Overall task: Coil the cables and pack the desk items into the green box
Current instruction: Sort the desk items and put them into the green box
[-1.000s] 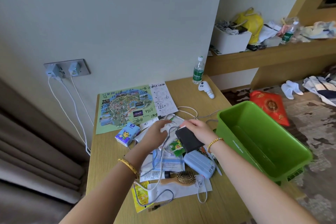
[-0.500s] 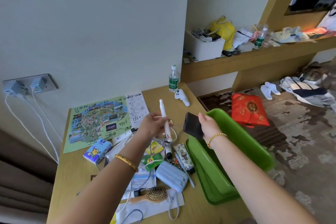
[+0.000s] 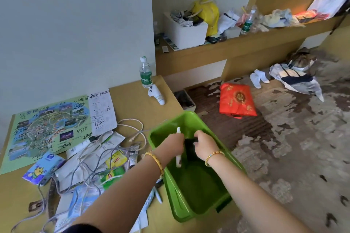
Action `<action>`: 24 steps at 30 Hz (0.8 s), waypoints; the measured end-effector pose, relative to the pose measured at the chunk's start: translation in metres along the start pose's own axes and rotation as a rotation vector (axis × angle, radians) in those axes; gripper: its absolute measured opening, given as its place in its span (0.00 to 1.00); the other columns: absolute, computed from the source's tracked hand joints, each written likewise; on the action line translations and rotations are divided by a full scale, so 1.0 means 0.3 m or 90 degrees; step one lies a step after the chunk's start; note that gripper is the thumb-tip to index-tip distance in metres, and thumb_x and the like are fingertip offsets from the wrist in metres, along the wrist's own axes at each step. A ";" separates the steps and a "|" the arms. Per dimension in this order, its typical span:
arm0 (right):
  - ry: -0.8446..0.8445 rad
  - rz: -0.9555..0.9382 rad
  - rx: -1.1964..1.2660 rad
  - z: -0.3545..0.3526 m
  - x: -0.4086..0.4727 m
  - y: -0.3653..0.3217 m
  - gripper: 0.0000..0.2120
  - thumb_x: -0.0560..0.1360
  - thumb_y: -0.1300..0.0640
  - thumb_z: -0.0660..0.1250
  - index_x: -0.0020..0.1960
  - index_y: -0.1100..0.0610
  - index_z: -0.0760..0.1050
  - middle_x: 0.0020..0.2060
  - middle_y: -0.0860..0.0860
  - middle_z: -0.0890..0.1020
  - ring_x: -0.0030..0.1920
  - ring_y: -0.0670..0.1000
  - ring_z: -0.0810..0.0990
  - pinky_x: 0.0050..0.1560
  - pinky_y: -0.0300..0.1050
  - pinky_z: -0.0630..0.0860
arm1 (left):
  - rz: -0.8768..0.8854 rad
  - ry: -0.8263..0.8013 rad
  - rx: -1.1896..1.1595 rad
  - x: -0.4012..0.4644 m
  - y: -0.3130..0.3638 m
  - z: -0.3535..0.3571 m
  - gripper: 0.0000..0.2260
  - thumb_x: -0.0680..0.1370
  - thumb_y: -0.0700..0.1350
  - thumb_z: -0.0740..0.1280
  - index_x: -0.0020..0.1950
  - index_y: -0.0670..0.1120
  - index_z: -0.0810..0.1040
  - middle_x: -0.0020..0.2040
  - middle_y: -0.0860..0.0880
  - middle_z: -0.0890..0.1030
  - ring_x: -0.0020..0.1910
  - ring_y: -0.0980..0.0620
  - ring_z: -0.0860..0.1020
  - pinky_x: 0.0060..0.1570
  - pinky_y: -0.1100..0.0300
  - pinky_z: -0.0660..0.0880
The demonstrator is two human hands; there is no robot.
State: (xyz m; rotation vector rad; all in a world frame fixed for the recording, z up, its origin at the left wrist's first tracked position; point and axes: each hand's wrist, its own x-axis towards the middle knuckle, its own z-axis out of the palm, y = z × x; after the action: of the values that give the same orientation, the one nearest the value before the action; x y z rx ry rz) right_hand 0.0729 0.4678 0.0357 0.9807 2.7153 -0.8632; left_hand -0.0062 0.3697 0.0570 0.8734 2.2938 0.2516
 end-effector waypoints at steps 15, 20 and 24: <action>-0.132 -0.051 -0.132 0.115 0.105 -0.057 0.13 0.76 0.67 0.58 0.60 0.63 0.72 0.58 0.60 0.77 0.58 0.60 0.76 0.56 0.50 0.74 | 0.008 -0.100 0.160 0.027 -0.023 0.055 0.12 0.75 0.32 0.59 0.58 0.35 0.74 0.58 0.38 0.77 0.56 0.40 0.77 0.52 0.51 0.74; -0.024 -0.074 -0.024 0.080 0.066 -0.109 0.17 0.74 0.70 0.56 0.59 0.61 0.74 0.57 0.59 0.79 0.57 0.58 0.77 0.55 0.47 0.74 | 0.099 0.213 -0.089 -0.072 -0.112 -0.050 0.13 0.78 0.39 0.56 0.57 0.45 0.77 0.52 0.43 0.81 0.50 0.43 0.79 0.48 0.52 0.76; 0.079 -0.101 0.128 0.046 -0.001 -0.223 0.13 0.79 0.65 0.55 0.60 0.61 0.73 0.57 0.57 0.78 0.56 0.56 0.77 0.55 0.48 0.74 | 0.042 0.439 -0.211 -0.170 -0.276 -0.080 0.08 0.78 0.43 0.60 0.55 0.45 0.75 0.47 0.45 0.81 0.44 0.45 0.79 0.42 0.55 0.75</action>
State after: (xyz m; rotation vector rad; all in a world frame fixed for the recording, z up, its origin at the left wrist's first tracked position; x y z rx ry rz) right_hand 0.0306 0.4181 0.0559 0.8879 2.8871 -1.1605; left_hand -0.0363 0.2750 0.0694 0.7629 2.7153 1.0699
